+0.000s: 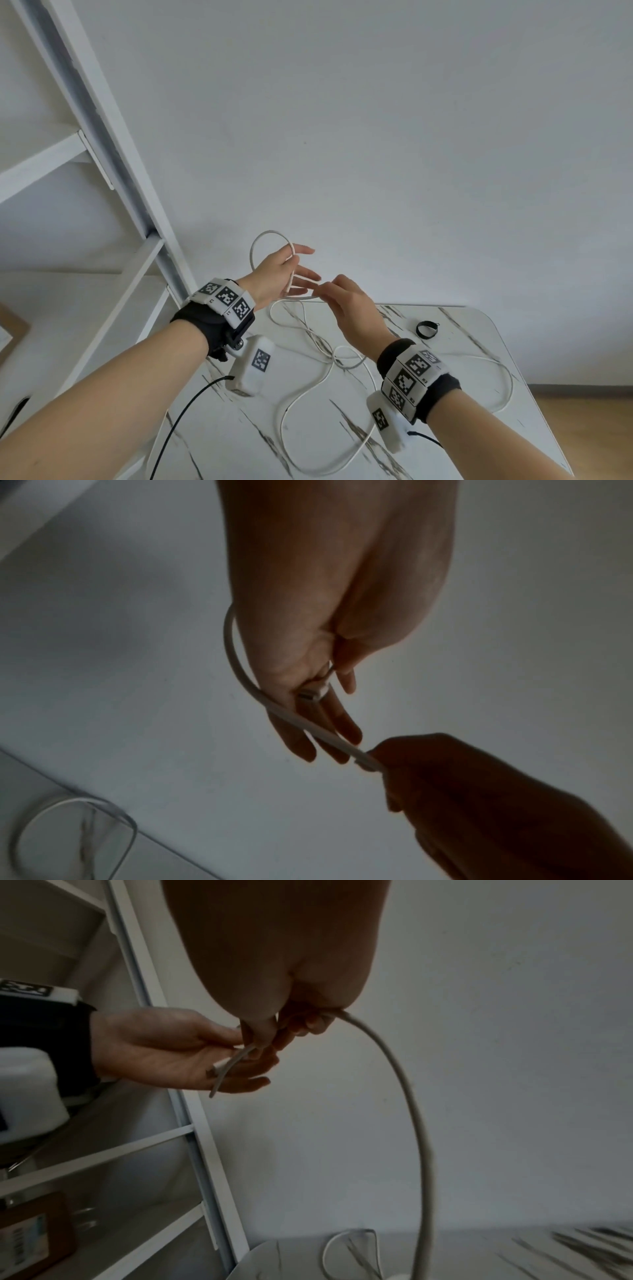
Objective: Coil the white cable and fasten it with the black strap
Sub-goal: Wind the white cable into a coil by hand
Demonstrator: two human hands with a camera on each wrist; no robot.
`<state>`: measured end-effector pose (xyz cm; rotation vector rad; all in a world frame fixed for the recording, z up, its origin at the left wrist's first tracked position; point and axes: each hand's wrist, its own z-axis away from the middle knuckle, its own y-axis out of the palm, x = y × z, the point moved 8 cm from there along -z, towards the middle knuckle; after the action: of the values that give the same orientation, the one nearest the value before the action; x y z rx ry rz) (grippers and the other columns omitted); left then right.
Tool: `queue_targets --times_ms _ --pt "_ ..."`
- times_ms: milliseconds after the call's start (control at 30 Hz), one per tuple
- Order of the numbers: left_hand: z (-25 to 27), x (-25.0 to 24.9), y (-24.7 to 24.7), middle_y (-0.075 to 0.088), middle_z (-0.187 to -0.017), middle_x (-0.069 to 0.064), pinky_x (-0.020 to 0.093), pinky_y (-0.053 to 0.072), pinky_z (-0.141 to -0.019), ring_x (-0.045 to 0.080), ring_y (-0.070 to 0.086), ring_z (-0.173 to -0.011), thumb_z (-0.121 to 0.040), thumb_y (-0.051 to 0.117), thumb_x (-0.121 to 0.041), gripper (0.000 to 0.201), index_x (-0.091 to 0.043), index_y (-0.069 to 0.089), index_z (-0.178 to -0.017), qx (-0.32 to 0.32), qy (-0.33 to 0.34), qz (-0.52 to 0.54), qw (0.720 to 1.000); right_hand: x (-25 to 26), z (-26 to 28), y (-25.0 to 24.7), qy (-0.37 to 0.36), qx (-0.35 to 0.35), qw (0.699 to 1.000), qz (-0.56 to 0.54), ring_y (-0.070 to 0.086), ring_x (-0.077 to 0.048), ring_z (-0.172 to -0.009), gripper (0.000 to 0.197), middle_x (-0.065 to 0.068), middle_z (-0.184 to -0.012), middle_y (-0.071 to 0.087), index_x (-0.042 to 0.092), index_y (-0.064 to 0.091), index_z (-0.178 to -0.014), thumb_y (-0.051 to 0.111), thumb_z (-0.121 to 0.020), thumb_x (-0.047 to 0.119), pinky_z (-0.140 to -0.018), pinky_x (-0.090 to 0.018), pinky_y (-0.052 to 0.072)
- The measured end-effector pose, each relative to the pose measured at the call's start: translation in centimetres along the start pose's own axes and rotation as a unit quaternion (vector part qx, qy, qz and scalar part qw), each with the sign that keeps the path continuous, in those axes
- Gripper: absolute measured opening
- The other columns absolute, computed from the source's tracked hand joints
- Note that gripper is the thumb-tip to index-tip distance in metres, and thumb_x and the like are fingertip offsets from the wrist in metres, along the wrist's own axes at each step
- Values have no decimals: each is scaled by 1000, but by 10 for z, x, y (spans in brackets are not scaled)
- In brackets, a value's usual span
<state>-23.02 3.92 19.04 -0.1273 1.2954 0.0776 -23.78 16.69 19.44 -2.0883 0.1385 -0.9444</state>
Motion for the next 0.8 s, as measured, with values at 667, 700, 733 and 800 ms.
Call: queue_targets --times_ms 667,700,733,800 --pt "29 38 25 28 -52 -6 18 15 -39 6 17 -38 -97 37 -47 45 -11 60 -112 119 -161 -16 980 8 -33 -31 -24 44 998 44 65 -27 -84 15 -8 -99 69 5 68 -99 59 -87 6 -73 -33 51" --pt "33 37 27 26 -52 -7 17 14 -39 6 16 -39 -97 39 -42 41 -10 61 -111 140 -159 -27 977 7 -33 -30 -20 41 998 46 65 -27 -85 15 -7 -99 69 6 68 -99 59 -87 8 -73 -35 52" --pt "37 37 30 25 -51 -7 17 14 -39 6 16 -39 -99 39 -37 38 -9 62 -110 161 -158 -30 974 5 -34 -30 -12 40 998 46 65 -27 -86 15 -7 -99 70 6 69 -99 59 -87 9 -74 -37 52" --pt "43 36 35 23 -50 -7 16 15 -37 5 17 -37 -100 35 -33 39 -6 63 -109 195 -164 -12 967 3 -33 -27 -5 34 999 43 66 -27 -85 15 -7 -98 71 7 69 -98 59 -88 11 -74 -38 52"
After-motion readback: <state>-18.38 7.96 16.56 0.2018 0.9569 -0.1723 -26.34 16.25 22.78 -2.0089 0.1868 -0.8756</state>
